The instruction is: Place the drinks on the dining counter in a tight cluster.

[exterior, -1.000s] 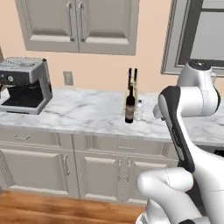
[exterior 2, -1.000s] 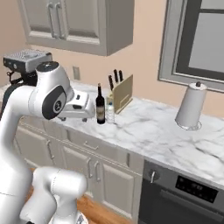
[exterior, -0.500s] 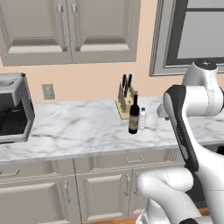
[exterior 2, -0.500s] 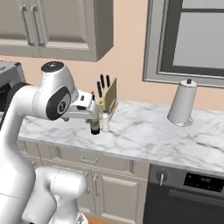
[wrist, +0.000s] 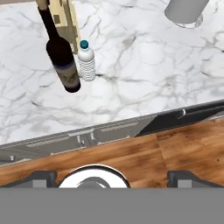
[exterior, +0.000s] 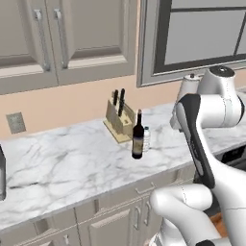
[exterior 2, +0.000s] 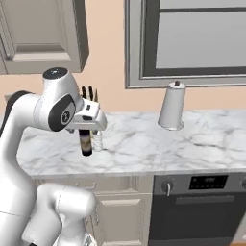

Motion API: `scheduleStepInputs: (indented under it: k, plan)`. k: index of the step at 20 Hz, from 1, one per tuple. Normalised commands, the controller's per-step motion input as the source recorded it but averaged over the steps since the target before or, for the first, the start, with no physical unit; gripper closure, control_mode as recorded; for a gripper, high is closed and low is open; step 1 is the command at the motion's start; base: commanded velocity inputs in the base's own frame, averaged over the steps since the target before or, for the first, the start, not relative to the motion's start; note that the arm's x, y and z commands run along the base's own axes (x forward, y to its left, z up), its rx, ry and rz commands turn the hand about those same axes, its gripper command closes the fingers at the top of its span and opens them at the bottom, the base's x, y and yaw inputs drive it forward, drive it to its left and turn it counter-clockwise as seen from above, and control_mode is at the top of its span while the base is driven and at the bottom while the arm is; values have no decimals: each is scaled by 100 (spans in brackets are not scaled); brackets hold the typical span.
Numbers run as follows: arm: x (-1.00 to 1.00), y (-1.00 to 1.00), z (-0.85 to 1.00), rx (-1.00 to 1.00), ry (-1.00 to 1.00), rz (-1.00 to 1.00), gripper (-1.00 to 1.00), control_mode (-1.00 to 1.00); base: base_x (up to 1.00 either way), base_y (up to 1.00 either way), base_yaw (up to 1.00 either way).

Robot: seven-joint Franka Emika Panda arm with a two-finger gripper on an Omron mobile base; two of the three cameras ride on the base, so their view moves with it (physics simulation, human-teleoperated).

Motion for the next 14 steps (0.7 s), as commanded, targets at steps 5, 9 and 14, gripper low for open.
scheduleStepInputs:
  k: [5,9,14]
  plan:
    - [0,0,0,0,0,0,-100,100,3,67,-21]
    - [0,0,0,0,0,0,-100,100,21,52,-4]
    - [0,0,0,0,0,0,-100,100,48,40,0]
